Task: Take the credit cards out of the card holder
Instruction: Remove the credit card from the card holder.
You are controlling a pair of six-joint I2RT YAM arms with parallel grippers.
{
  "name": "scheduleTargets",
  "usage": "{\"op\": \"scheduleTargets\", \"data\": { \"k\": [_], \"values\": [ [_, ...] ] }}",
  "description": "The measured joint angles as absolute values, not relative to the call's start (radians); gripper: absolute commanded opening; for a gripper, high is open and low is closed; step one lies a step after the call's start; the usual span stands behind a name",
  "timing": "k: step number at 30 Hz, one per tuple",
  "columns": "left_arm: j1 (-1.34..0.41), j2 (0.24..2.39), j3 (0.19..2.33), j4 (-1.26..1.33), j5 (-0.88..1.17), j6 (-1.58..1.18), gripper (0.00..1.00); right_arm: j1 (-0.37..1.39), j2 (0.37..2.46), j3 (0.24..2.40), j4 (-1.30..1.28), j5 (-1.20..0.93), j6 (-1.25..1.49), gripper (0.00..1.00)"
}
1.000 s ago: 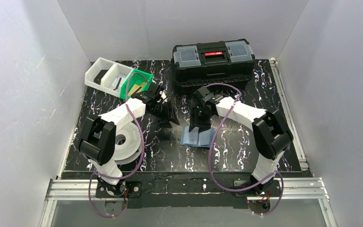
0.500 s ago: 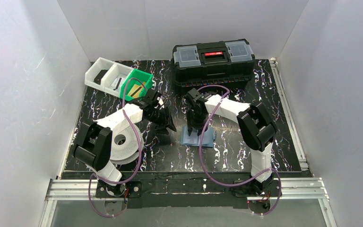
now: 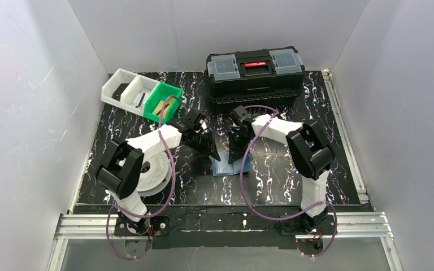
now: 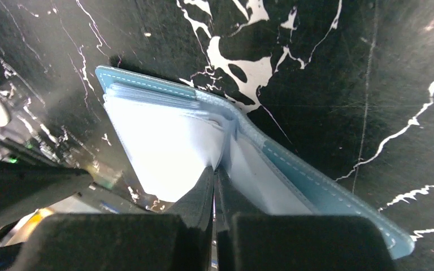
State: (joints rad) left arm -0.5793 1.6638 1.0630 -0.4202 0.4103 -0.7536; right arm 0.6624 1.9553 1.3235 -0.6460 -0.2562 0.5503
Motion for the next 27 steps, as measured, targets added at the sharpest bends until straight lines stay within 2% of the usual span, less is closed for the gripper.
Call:
{"op": "scheduleTargets", "data": {
  "k": [7,27],
  "values": [
    [-0.618,1.76,1.128,-0.365,0.418,-0.788,0.43,0.603,1.943,1.238,-0.546,-0.417,0.55,0.01],
    [-0.638,1.829,1.161,-0.373,0.377,-0.775,0.42,0.546,1.943,1.186,-0.486,-0.53,0.553,0.01]
  ]
}}
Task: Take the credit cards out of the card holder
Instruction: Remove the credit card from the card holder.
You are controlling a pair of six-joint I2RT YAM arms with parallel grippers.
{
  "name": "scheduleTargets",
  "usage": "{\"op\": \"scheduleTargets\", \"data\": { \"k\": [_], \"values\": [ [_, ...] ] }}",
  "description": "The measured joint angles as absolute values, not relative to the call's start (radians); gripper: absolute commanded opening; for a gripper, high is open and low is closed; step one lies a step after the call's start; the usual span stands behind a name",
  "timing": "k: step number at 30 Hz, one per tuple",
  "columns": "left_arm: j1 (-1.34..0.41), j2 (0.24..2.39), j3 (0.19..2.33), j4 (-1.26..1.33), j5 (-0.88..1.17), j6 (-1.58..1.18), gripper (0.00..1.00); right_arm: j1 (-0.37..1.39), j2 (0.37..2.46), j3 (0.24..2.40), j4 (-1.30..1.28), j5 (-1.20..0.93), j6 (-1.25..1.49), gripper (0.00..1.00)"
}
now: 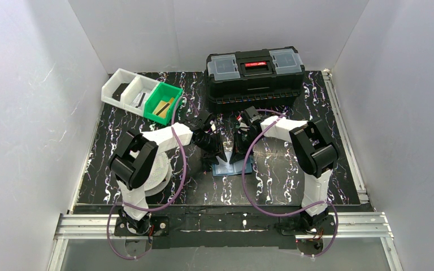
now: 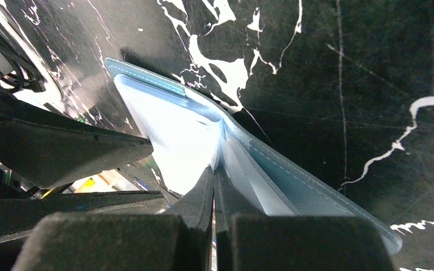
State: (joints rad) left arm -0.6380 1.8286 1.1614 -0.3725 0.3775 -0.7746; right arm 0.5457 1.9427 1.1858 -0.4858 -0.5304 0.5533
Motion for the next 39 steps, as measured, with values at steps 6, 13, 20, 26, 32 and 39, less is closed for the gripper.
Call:
{"op": "scheduleTargets", "data": {
  "k": [6,13,20,26,32,39],
  "values": [
    [-0.647,1.843,1.178,-0.376,0.381,-0.767,0.41,0.544,1.943,1.185,-0.487,-0.535,0.553,0.01],
    [-0.66,1.877,1.199,-0.345,0.406,-0.788,0.3,0.54,1.944,1.184,-0.486,-0.544,0.553,0.01],
    [-0.663,1.878,1.199,-0.341,0.393,-0.809,0.04,0.537,1.944,1.182,-0.487,-0.55,0.553,0.17],
    [-0.663,1.878,1.199,-0.34,0.386,-0.812,0.0,0.537,1.914,1.182,-0.511,-0.539,0.554,0.41],
    [-0.664,1.878,1.199,-0.34,0.384,-0.81,0.05,0.532,1.835,1.206,-0.569,-0.521,0.552,0.56],
    [-0.682,1.878,1.209,-0.339,0.385,-0.789,0.23,0.519,1.724,1.223,-0.614,-0.463,0.553,0.58]
  ]
}}
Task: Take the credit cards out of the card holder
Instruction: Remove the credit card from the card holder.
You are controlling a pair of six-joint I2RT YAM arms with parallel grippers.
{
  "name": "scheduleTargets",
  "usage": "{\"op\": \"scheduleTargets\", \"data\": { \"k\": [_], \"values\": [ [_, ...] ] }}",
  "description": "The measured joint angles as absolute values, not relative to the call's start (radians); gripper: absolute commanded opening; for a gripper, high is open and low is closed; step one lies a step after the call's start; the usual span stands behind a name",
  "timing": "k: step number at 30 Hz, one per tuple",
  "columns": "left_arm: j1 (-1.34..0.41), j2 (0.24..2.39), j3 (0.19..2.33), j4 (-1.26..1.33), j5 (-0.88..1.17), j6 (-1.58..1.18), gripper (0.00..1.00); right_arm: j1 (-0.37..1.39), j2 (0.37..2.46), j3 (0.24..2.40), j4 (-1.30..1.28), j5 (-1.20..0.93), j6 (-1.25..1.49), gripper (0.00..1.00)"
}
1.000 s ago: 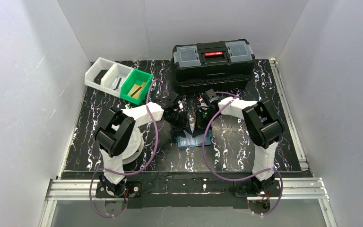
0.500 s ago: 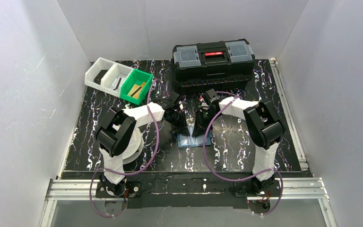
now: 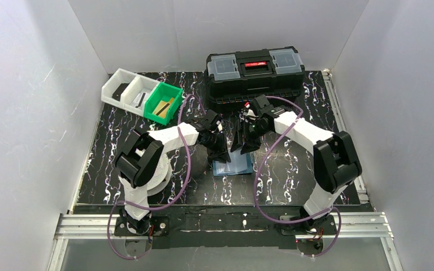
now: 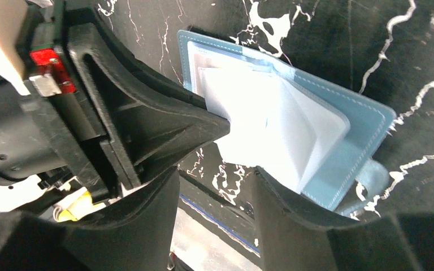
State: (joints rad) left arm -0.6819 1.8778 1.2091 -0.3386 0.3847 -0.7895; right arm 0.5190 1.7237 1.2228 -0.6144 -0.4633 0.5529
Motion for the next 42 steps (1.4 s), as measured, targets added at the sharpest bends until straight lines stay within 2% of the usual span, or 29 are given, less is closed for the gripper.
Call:
{"op": "scheduleTargets", "data": {
  "k": [10,20,24,35,42],
  "values": [
    [-0.721,1.884,1.276,-0.289,0.41,-0.798,0.34,0.491,1.579,1.206,-0.681,-0.369,0.553,0.58],
    [-0.736,2.015,1.39,-0.26,0.434,-0.801,0.38,0.451,1.507,1.107,-0.701,-0.324,0.555,0.57],
    [-0.747,2.07,1.402,-0.258,0.456,-0.808,0.38,0.441,1.472,1.093,-0.708,-0.302,0.559,0.53],
    [-0.757,2.082,1.427,-0.27,0.46,-0.793,0.37,0.438,1.446,1.082,-0.707,-0.289,0.568,0.53],
    [-0.756,2.042,1.427,-0.314,0.429,-0.773,0.31,0.438,1.446,1.082,-0.707,-0.293,0.569,0.52]
  ]
}}
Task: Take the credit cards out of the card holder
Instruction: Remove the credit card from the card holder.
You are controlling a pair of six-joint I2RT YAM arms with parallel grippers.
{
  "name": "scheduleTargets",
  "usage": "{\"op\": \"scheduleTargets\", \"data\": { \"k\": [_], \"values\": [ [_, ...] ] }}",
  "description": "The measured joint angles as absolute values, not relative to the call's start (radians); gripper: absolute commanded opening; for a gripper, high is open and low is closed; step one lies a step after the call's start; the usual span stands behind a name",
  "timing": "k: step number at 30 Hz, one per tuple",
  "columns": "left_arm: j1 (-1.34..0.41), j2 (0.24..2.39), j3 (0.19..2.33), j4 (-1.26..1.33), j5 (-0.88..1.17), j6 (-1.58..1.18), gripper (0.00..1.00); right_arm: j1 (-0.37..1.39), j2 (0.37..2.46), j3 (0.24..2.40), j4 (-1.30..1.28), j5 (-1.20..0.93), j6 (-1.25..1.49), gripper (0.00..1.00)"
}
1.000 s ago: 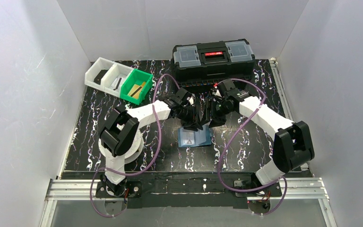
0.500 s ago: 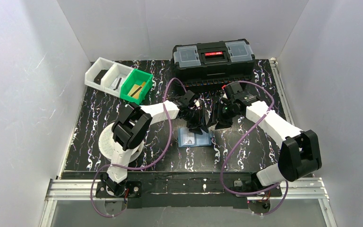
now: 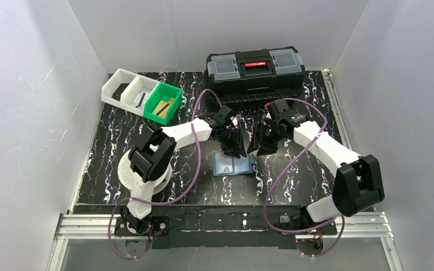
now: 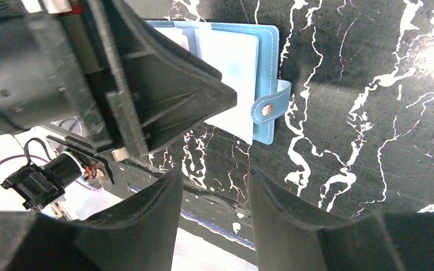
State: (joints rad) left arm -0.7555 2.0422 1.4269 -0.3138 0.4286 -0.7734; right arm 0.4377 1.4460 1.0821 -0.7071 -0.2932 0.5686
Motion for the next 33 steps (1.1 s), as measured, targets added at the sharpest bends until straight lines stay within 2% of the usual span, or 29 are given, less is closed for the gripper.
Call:
{"op": "scheduleTargets", "data": {
  "k": [6,13,18,23,33],
  "values": [
    [-0.75,1.969,1.427,-0.325,0.417,-0.757,0.25,0.438,1.447,1.082,-0.705,-0.313,0.568,0.52],
    [-0.735,1.948,1.409,-0.356,0.396,-0.743,0.23,0.448,1.461,1.083,-0.699,-0.34,0.568,0.5],
    [-0.694,1.901,1.315,-0.386,0.364,-0.739,0.23,0.489,1.533,1.086,-0.671,-0.377,0.572,0.42],
    [-0.637,1.822,1.215,-0.411,0.344,-0.73,0.22,0.509,1.634,1.098,-0.619,-0.443,0.584,0.4],
    [-0.636,1.808,1.191,-0.404,0.342,-0.725,0.14,0.509,1.748,1.111,-0.528,-0.523,0.61,0.38]
  ]
}}
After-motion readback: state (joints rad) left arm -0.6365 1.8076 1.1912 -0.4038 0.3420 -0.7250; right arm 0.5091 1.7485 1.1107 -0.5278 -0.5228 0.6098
